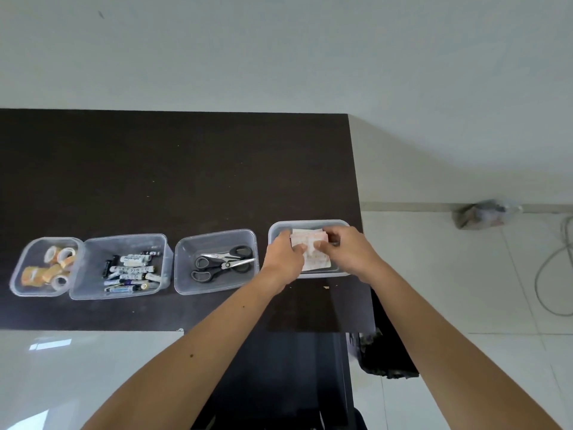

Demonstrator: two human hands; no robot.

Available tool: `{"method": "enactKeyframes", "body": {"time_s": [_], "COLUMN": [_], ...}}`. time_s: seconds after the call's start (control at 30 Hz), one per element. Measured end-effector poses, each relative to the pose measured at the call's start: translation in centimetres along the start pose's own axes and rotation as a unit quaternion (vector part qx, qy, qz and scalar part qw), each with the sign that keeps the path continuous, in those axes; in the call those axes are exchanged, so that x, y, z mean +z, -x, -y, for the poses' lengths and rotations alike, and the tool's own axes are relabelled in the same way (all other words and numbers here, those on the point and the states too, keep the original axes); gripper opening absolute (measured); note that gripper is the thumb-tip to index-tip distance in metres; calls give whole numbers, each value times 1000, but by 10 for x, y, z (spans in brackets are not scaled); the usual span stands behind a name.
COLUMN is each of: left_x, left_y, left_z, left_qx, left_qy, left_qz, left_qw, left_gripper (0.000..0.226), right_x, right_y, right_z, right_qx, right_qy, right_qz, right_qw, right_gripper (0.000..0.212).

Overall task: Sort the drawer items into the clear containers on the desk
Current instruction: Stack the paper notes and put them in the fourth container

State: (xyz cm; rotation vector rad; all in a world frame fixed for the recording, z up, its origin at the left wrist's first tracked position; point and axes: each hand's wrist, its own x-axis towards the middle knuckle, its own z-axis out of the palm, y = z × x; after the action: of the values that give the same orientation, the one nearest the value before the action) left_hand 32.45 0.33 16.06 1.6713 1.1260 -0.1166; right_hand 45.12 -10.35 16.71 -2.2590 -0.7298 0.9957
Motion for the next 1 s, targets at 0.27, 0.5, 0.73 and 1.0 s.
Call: {"method": "enactKeyframes", "body": {"time_s": [0.27,0.5,0.73,1.0], "left_x": [0,4,2,-20], "left_y": [-8,-6,2,17], "left_z": [-6,-4,-10,8], "left_qx": [-46,-31,-21,112], "left_qy": [-51,-42,-47,-34], "left_qz": [-3,-42,-36,-63], "left_qw": [998,998,998,991], "left_gripper": [36,32,32,42], "right_x": [13,19,18,15], "right_y": [-5,-2,0,35], "right_z": [7,6,10,28], "right_qx": [61,45,48,-12], "right_qy": [54,46,48,15], "right_qz": [-28,-62,-74,-194], "right_qw": [996,996,995,981], "right_gripper": [39,33,13,37]}}
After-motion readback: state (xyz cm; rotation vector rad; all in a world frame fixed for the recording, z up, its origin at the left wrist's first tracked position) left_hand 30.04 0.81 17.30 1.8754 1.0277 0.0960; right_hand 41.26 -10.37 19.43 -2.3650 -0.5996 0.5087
